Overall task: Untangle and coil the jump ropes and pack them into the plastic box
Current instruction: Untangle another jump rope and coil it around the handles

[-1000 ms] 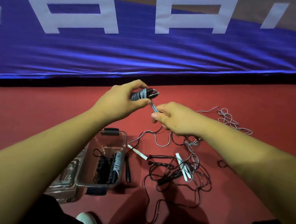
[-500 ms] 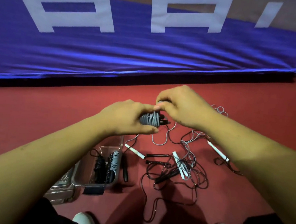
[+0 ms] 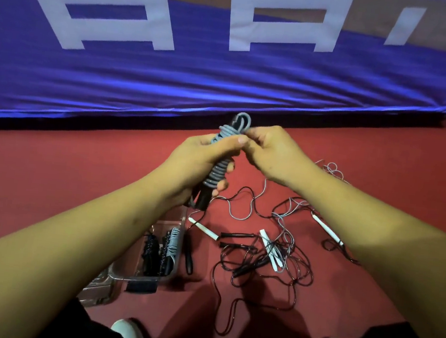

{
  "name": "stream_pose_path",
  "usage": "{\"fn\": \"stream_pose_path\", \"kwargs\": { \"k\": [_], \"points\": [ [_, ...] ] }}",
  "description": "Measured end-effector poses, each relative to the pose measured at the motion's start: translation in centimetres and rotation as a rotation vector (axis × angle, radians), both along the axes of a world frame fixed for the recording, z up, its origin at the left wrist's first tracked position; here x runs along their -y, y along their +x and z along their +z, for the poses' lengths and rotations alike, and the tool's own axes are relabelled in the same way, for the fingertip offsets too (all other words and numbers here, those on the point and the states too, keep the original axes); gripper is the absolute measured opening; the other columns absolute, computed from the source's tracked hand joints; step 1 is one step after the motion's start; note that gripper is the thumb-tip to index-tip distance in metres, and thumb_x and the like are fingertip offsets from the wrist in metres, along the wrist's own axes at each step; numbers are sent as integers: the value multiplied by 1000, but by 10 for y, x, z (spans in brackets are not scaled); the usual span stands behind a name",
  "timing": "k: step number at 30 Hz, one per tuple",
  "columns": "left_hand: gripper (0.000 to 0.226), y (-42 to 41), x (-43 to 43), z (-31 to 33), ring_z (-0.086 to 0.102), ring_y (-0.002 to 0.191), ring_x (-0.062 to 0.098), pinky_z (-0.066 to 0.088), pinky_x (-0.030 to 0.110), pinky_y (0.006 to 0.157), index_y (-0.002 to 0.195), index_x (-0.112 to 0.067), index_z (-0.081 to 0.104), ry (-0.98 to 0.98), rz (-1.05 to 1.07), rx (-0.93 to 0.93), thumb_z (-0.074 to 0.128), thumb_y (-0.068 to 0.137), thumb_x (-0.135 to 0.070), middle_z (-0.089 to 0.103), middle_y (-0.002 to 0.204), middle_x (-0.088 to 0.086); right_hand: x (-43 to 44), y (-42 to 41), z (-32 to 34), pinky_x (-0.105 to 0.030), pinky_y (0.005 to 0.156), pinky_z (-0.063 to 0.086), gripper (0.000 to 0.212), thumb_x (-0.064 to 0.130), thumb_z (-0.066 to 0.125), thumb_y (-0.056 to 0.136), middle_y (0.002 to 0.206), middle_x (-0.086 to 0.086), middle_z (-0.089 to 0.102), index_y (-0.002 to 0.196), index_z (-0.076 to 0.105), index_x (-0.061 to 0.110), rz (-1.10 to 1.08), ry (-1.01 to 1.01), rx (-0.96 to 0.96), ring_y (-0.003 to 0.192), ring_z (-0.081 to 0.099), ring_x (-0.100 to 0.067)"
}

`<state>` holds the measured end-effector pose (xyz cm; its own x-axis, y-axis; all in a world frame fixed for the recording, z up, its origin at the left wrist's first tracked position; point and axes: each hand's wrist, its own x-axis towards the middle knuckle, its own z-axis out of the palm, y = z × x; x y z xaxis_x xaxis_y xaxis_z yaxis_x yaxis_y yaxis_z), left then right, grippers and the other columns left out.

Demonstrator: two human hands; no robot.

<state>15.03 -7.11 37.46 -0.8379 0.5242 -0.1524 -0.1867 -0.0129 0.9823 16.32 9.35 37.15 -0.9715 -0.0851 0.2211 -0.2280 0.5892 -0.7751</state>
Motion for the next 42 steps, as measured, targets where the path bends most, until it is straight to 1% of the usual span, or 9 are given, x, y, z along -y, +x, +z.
{"fn": "stream_pose_path", "kwargs": {
  "k": [7, 12, 17, 21, 25, 29, 32, 38, 42],
  "points": [
    [11, -14, 6, -1, 47, 42, 21, 39, 22, 40, 92, -18, 53, 34, 27, 26, 64, 91, -21, 55, 67, 6, -8, 1, -6, -17, 47, 35, 21, 15, 45, 101, 56, 6, 46, 93, 62, 8, 23, 46, 117, 40, 39, 0],
    [22, -27, 12, -4, 48, 41, 21, 41, 22, 42, 105, -24, 62, -43, 71, 27, 70, 86, -15, 55, 65, 8, -16, 2, 1, -10, 50, 35, 19, 16, 50, 99, 60, 7, 53, 85, 63, 13, 55, 225, 85, 47, 46, 1],
    [23, -33, 14, -15, 46, 41, 20, 41, 23, 45, 98, -29, 64, -282, 106, -15, 75, 83, -16, 56, 64, 10, 0, 4, 14, -31, 62, 39, 25, 26, 50, 97, 68, -1, 58, 79, 61, 13, 85, 613, -7, 68, 53, -23],
    [34, -28, 20, -18, 47, 37, 20, 44, 25, 39, 107, -22, 48, -557, -81, -39, 74, 85, -21, 50, 62, 9, 3, 21, 19, -31, 64, 33, 20, 34, 45, 98, 83, -4, 61, 85, 53, 21, 139, 829, -7, 76, 51, -26],
    [43, -26, 21, -18, 53, 51, 20, 45, 26, 50, 108, -17, 43, -968, -256, -363, 72, 86, -39, 56, 71, 6, 7, 22, 10, -36, 75, 41, 24, 34, 45, 99, 103, -9, 62, 100, 58, 15, 206, 965, -78, 96, 58, -31],
    [43, -21, 23, -10, 59, 54, 21, 50, 27, 53, 111, -20, 51, -1021, -446, -291, 76, 83, -40, 60, 77, 6, 8, 18, -6, -35, 82, 47, 13, 16, 52, 95, 109, -2, 55, 91, 63, 10, 349, 819, -48, 96, 58, -21],
    [31, -24, 27, -9, 54, 55, 12, 40, 23, 54, 84, -25, 60, -1147, -531, -684, 76, 78, -51, 56, 66, -4, 10, 17, -8, -38, 81, 48, 22, 22, 51, 96, 90, -4, 65, 86, 66, 9, 362, 688, 69, 84, 61, -22],
    [40, -18, 26, -14, 62, 92, 33, 39, 32, 66, 119, -26, 58, -1152, -415, -1107, 65, 82, -37, 69, 97, 4, 9, 16, 6, -29, 60, 49, 27, 18, 47, 100, 63, -3, 63, 78, 58, 9, 207, 207, 220, 53, 63, -9],
    [41, -22, 29, -12, 61, 79, 31, 43, 34, 63, 115, -27, 56, -1008, -348, -1184, 60, 75, -38, 64, 81, -2, 2, 15, 7, -28, 50, 47, 30, 16, 41, 102, 51, -1, 57, 74, 49, 12, 210, -113, 324, 43, 56, -17]
  ]
}}
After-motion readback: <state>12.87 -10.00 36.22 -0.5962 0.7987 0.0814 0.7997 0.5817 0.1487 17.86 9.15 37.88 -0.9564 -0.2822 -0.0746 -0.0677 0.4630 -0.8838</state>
